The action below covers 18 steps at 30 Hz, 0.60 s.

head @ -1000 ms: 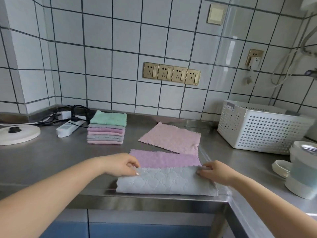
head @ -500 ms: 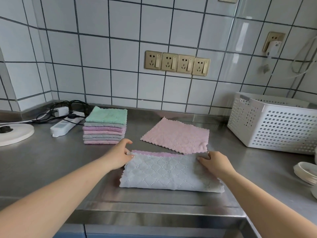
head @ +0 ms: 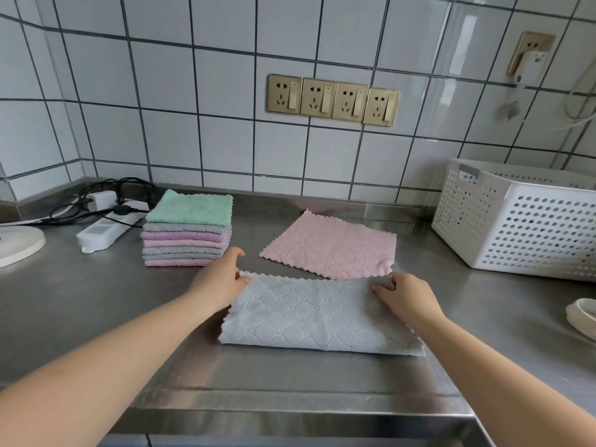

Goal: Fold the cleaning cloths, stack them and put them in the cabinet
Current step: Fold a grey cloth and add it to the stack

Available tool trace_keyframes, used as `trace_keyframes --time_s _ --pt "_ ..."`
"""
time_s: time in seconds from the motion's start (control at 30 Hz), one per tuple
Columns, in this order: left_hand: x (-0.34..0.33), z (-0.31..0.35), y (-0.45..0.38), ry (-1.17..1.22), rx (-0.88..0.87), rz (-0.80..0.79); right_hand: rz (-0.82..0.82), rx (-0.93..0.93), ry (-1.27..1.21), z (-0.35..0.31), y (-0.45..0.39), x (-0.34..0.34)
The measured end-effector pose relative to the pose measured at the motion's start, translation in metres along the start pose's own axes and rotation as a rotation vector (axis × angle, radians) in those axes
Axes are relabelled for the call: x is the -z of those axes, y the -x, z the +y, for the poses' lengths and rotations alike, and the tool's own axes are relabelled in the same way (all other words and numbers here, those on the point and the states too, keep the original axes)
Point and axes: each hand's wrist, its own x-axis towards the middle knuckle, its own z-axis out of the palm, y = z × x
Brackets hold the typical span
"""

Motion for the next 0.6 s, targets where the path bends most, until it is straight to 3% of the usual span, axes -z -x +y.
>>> trace_keyframes --time_s 0.27,0.43,0.6 --pt "-0.006 0.0 -0.008 -0.099 0.0 0.033 0.003 -0.027 -0.049 0.002 -0.003 -0.004" --pt "-0.008 0.026 0.003 -0.306 -0.267 0.102 0.126 0.126 0.115 -0.014 0.005 -0.006" --pt "-0.048 0.068 0.021 -0.327 -0.427 -0.15 -0.159 0.301 0.245 -0.066 0.02 -0.031"
